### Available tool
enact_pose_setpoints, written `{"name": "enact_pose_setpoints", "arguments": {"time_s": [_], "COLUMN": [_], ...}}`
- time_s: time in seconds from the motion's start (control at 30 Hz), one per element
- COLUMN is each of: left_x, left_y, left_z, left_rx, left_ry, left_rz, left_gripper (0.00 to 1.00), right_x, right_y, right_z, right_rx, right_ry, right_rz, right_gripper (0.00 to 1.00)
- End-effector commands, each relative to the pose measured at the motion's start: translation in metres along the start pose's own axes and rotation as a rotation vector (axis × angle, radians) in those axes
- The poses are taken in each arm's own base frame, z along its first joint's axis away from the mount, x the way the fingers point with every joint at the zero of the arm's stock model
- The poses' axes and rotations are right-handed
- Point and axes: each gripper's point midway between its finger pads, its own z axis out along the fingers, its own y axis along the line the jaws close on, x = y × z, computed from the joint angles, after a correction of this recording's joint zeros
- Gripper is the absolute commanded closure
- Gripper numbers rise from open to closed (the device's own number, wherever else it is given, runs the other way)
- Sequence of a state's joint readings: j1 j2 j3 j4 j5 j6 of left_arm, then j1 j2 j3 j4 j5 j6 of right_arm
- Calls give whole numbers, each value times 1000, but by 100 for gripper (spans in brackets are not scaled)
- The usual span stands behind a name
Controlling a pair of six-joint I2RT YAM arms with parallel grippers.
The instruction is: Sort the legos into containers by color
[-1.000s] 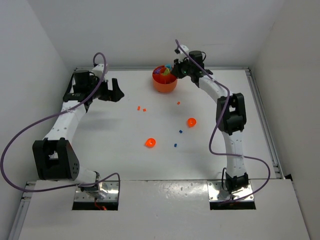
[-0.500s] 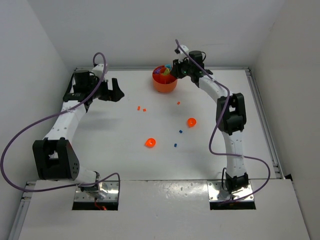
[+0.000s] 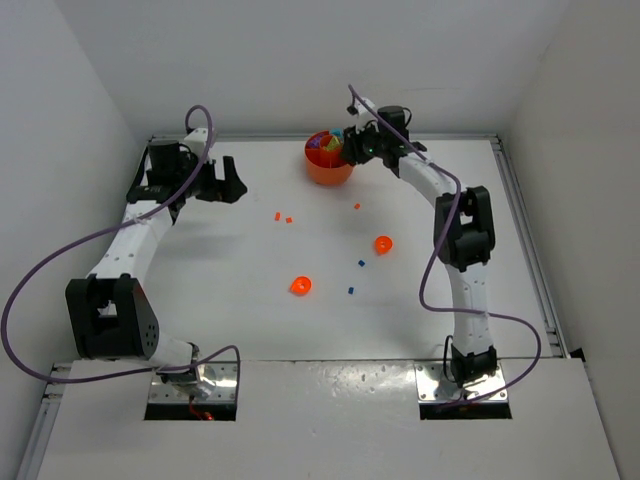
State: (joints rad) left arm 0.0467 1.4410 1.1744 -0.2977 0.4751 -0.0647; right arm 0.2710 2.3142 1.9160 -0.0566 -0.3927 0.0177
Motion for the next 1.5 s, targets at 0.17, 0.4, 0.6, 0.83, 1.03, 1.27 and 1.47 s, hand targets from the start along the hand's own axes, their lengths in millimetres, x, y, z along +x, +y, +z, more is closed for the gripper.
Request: {"name": "enact_pose_setpoints", "arguments": {"time_s": [0.17, 0.4, 0.6, 0.83, 1.03, 1.27, 1.47], "left_x": [-23, -2, 2, 3, 5, 3, 3], "left_y": [-7, -43, -40, -27, -29, -27, -26], "left_z": [-26, -12, -15, -13, -14, -13, -13], "left_rx": [22, 61, -22, -137, -149, -158, -158], "left_ry": [-78, 27, 19, 21, 38, 39, 40], "left_rz": [119, 197, 174, 150, 166, 176, 185], "left_gripper": [1, 1, 1, 1, 1, 1, 1], "right_x": [50, 107, 144, 175, 201, 209, 219], "right_y": [83, 116, 130, 139, 142, 137, 139], "right_z": [-113, -179, -188, -171, -164, -161, -153], "right_rx": [-270, -262, -147, -68, -21, 15, 4], "right_ry": [233, 374, 475, 611, 703, 718, 745], "right_rz": [-207, -166, -102, -66, -80, -101, -103], "right_gripper": [65, 71, 72, 72, 72, 72, 66]}}
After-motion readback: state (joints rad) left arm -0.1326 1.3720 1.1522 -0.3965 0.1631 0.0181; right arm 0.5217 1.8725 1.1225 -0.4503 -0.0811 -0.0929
